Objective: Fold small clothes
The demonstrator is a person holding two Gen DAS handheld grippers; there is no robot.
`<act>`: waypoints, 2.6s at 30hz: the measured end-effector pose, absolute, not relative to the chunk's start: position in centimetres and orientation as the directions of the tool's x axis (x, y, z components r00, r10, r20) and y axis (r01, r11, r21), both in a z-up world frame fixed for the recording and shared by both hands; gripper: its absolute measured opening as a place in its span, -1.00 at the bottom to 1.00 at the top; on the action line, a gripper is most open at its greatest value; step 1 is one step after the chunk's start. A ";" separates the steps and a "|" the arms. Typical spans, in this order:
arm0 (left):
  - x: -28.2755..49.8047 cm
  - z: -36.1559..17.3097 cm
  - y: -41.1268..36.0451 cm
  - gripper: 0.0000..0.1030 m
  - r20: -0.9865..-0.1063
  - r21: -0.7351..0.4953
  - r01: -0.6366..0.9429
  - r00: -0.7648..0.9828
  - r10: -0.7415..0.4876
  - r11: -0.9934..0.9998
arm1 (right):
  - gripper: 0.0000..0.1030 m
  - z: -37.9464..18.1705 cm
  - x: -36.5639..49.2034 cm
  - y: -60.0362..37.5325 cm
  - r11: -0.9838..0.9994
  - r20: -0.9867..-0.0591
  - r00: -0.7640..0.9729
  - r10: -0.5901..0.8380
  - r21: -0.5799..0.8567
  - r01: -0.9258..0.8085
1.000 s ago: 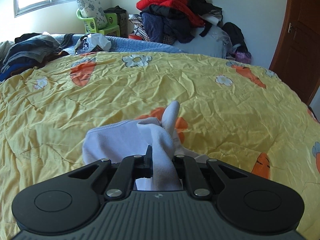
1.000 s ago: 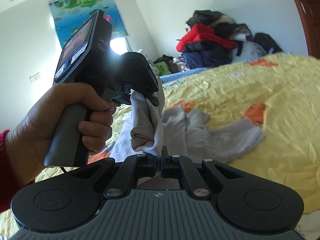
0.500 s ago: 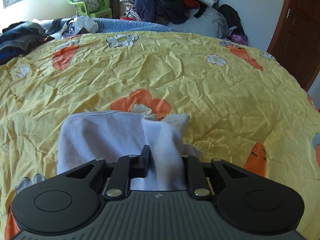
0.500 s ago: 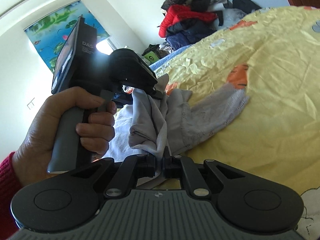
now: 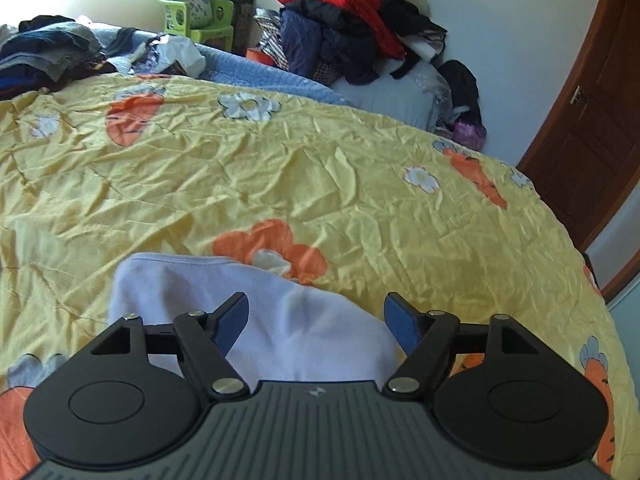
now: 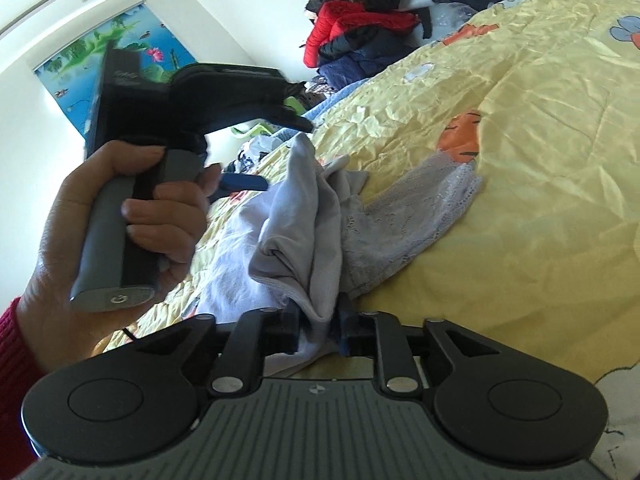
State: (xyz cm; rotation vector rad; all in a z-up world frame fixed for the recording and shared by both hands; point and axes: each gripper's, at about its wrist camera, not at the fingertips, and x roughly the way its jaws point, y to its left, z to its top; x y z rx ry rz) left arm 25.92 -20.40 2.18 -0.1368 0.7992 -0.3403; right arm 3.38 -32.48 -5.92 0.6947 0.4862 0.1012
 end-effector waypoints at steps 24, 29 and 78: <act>13.0 -1.0 -12.7 0.46 -0.613 0.081 0.286 0.770 -0.179 0.955 | -0.35 -0.2 8.8 -30.5 0.939 -0.433 0.874 0.219 0.337 -0.068; 11.7 -2.0 -13.2 0.46 -0.597 0.161 0.317 0.785 -0.164 0.935 | -0.28 -1.6 10.4 -30.2 0.979 -0.513 0.855 0.075 0.201 0.036; 14.4 -4.2 -4.0 0.78 -0.608 -0.540 0.255 0.541 -0.581 0.802 | 0.34 -4.8 5.8 -35.0 0.791 -0.504 0.764 0.404 0.611 -0.016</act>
